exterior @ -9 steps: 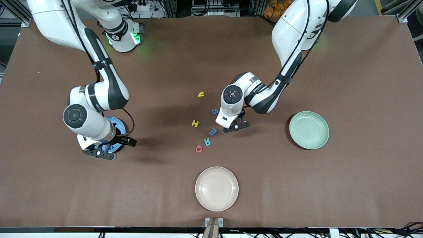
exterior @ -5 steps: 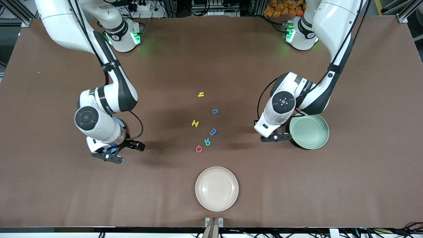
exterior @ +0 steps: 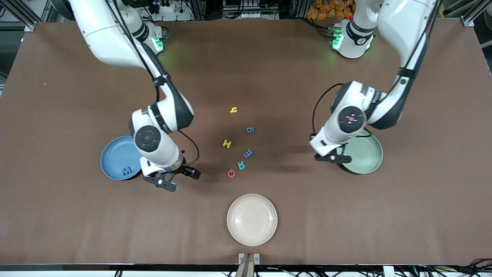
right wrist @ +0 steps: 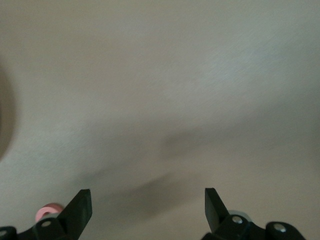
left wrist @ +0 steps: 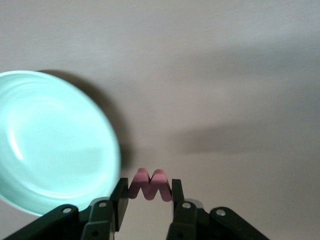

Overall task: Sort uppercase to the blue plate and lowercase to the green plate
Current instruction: 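Carry the pink M to the green plate while the right gripper returns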

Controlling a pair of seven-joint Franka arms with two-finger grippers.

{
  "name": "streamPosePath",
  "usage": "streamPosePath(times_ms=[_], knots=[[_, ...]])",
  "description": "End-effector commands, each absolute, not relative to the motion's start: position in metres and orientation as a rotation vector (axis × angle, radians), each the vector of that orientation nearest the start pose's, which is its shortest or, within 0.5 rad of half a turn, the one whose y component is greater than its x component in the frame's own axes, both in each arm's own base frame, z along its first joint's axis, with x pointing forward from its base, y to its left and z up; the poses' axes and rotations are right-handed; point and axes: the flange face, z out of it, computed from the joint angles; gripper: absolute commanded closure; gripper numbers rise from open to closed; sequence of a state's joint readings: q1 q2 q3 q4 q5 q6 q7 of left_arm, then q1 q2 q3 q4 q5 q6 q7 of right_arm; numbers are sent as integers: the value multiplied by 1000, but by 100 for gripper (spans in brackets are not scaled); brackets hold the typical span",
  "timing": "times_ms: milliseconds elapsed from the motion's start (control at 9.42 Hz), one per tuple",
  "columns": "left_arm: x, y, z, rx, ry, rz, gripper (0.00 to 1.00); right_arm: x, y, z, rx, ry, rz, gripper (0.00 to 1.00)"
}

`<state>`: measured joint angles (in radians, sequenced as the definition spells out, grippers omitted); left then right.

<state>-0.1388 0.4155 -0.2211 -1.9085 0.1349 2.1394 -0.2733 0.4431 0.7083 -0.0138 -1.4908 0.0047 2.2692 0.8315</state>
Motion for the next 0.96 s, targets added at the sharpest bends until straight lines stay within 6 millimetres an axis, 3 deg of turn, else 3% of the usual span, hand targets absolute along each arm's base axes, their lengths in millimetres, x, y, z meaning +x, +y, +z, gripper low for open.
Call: streamPosePath(times_ms=[0, 212, 425, 531, 637, 743, 850], knots=[[559, -154, 271, -3057, 349, 267, 100, 660, 347, 245, -2994, 646, -155, 0], [546, -118, 234, -3098, 397, 146, 100, 654, 375, 226, -2928, 641, -239, 0], [542, -105, 229, -3095, 457, 139, 100, 648, 404, 217, -2908, 648, -249, 0], [542, -107, 229, -3097, 439, 139, 84, 646, 418, 213, -2903, 641, -256, 0], [543, -109, 231, -3097, 443, 127, 21, 640, 427, 207, -2917, 613, -258, 0], [543, -112, 238, -3094, 452, 108, 0, 631, 438, 206, -2950, 556, -271, 0], [543, -116, 240, -3094, 452, 101, 0, 630, 439, 204, -2981, 520, -297, 0]])
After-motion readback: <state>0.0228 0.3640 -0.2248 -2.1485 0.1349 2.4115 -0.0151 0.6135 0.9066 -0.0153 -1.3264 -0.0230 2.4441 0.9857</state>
